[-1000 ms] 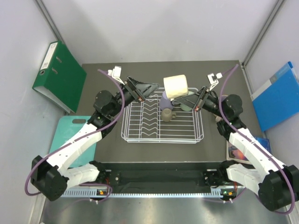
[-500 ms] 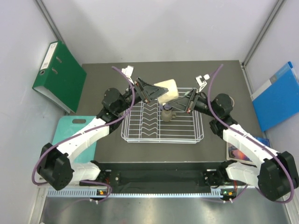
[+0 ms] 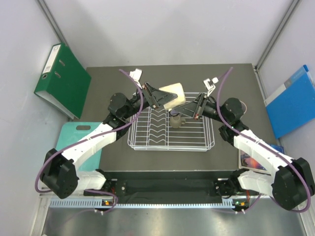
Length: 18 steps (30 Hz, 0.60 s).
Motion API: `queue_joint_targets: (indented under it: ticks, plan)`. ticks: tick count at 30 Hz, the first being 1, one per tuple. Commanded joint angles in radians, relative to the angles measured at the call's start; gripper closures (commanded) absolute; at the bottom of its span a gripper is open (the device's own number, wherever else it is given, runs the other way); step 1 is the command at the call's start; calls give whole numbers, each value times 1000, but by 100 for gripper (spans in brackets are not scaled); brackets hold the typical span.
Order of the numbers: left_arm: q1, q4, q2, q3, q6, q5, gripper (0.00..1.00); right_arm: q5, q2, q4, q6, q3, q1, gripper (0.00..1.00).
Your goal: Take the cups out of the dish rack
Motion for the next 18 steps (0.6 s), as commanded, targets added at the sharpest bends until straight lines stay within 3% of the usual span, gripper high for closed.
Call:
queue_joint_targets:
  ticks: [1, 3, 5, 8, 9, 11, 12, 15, 18]
  plan:
    - [-5, 103, 16, 25, -11, 28, 62, -22, -2, 50, -53, 80, 31, 100]
    - [-5, 106, 24, 26, -13, 33, 78, -22, -8, 29, -60, 80, 29, 100]
    - [-5, 95, 28, 29, -11, 34, 100, -18, -17, 3, -80, 85, 31, 100]
    - [-5, 39, 24, 41, 12, 25, 100, 25, -43, -131, -172, 118, 29, 98]
    - [-5, 5, 21, 47, 38, 21, 100, 49, -51, -263, -207, 135, 29, 79]
    - [-5, -140, 16, 93, 85, 10, 100, 121, -70, -368, -312, 184, 28, 64]
    - [-7, -191, 13, 113, 143, 2, 100, 146, -77, -466, -344, 201, 29, 49]
    - [-7, -446, 13, 257, 293, -35, 100, 256, -98, -629, -442, 269, 31, 35]
    - [-5, -665, 33, 383, 425, -84, 100, 339, -112, -717, -488, 307, 29, 28]
